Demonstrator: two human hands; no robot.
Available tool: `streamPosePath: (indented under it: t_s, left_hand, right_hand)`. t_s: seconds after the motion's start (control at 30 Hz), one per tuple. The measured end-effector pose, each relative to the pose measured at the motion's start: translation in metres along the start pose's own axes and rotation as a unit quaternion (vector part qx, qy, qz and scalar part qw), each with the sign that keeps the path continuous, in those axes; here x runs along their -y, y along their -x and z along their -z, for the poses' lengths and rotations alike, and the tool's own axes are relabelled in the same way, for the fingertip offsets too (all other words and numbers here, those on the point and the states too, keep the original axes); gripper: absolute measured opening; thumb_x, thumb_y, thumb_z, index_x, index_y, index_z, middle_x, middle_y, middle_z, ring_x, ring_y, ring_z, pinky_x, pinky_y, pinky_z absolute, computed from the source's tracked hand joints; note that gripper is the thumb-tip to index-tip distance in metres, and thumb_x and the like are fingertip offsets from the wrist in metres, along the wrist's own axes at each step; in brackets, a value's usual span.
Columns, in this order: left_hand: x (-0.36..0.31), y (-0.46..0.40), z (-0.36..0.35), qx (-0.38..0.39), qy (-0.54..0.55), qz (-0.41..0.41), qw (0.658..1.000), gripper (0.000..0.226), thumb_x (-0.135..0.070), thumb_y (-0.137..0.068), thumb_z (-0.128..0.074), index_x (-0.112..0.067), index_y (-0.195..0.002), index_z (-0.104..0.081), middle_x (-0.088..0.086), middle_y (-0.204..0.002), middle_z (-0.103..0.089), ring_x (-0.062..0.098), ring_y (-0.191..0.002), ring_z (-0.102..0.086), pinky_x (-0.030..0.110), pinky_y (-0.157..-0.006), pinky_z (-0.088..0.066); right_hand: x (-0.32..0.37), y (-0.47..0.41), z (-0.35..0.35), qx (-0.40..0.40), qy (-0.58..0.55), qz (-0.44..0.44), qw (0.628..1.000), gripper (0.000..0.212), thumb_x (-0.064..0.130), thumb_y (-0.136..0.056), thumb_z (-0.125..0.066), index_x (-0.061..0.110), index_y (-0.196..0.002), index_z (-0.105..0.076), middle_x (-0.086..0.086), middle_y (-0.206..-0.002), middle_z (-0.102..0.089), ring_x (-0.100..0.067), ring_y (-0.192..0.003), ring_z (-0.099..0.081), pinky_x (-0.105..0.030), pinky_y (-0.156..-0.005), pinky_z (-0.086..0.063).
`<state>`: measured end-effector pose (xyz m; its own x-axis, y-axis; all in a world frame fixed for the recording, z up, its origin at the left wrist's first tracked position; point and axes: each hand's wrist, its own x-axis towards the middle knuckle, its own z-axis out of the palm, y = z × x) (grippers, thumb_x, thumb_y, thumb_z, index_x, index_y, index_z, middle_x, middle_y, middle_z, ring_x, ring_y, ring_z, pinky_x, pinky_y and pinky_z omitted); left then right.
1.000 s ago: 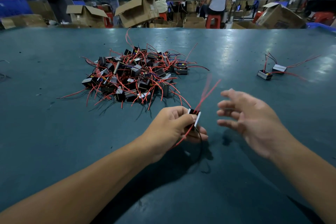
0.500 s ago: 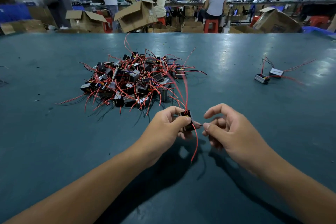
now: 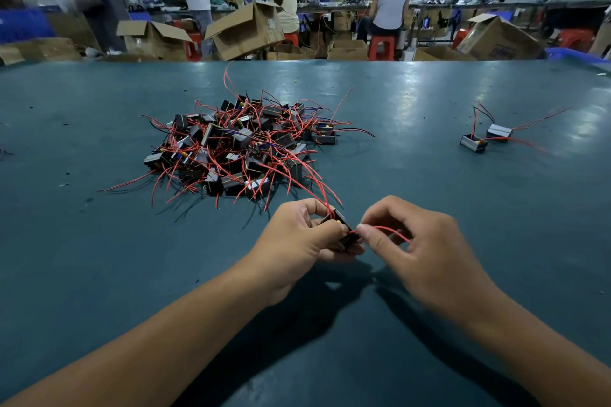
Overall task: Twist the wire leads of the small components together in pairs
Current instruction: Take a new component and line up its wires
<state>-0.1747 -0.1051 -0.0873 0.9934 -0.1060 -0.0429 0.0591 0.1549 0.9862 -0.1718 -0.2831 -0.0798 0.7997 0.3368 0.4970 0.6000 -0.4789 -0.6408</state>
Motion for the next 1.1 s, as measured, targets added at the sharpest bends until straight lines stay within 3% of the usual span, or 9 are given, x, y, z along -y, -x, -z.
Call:
streamPosePath:
  t_s: [0.17,0.4,0.6,0.77,0.93,1.1]
  left_hand:
    - [-0.004,0.003,0.0,0.001,0.012,-0.012,1.0,0.015,0.009,-0.089,-0.062,-0.004,-0.091,-0.055,0.019,-0.075,-0.072,0.028,-0.067,-0.072,0.036,-0.065,-0.062]
    - [-0.003,0.001,0.001,0.01,0.023,0.023,0.999,0.014,0.007,-0.092,-0.058,-0.006,-0.092,-0.051,0.024,-0.083,-0.074,0.03,-0.071,-0.074,0.033,-0.063,-0.06]
    - [-0.004,0.001,0.005,0.059,0.016,0.064,0.996,0.015,-0.001,-0.094,-0.057,-0.008,-0.099,-0.045,0.027,-0.092,-0.073,0.037,-0.075,-0.074,0.035,-0.06,-0.06]
    - [-0.003,0.004,0.006,0.106,0.003,0.08,0.991,0.025,-0.007,-0.077,-0.066,-0.004,-0.101,-0.059,0.026,-0.094,-0.074,0.034,-0.079,-0.075,0.032,-0.064,-0.06]
    - [-0.001,0.003,0.007,0.084,0.04,0.08,0.992,0.01,0.004,-0.087,-0.06,-0.001,-0.093,-0.066,0.029,-0.093,-0.073,0.034,-0.079,-0.075,0.032,-0.065,-0.06]
    - [-0.003,0.002,0.006,0.053,0.044,0.057,0.996,0.026,0.006,-0.092,-0.054,-0.007,-0.082,-0.074,0.025,-0.09,-0.074,0.032,-0.08,-0.075,0.032,-0.066,-0.06]
  right_hand:
    - [0.002,-0.005,0.002,0.023,-0.248,-0.184,0.951,0.012,0.014,-0.089,-0.069,0.006,-0.08,-0.066,-0.008,-0.066,-0.07,-0.018,-0.053,-0.064,-0.025,-0.046,-0.049]
    - [-0.001,-0.01,0.007,0.026,-0.338,-0.285,0.897,0.021,0.027,-0.078,-0.072,0.007,-0.076,-0.066,-0.009,-0.063,-0.064,-0.015,-0.048,-0.057,-0.021,-0.041,-0.043]
    - [-0.005,-0.012,0.007,0.02,-0.352,-0.317,0.88,0.019,0.025,-0.077,-0.074,0.009,-0.075,-0.065,-0.004,-0.057,-0.058,-0.01,-0.042,-0.049,-0.019,-0.039,-0.038]
    - [-0.006,-0.011,0.008,0.033,-0.353,-0.319,0.879,0.018,0.023,-0.078,-0.075,0.007,-0.078,-0.066,-0.003,-0.056,-0.058,-0.01,-0.043,-0.047,-0.018,-0.041,-0.04]
    - [-0.006,-0.012,0.008,0.028,-0.369,-0.306,0.877,0.031,0.03,-0.066,-0.077,0.01,-0.087,-0.067,-0.003,-0.058,-0.059,-0.01,-0.046,-0.049,-0.018,-0.044,-0.043]
    - [-0.008,-0.012,0.009,0.027,-0.384,-0.284,0.878,0.051,0.034,-0.058,-0.079,0.012,-0.101,-0.065,-0.002,-0.06,-0.061,-0.012,-0.049,-0.052,-0.022,-0.048,-0.042]
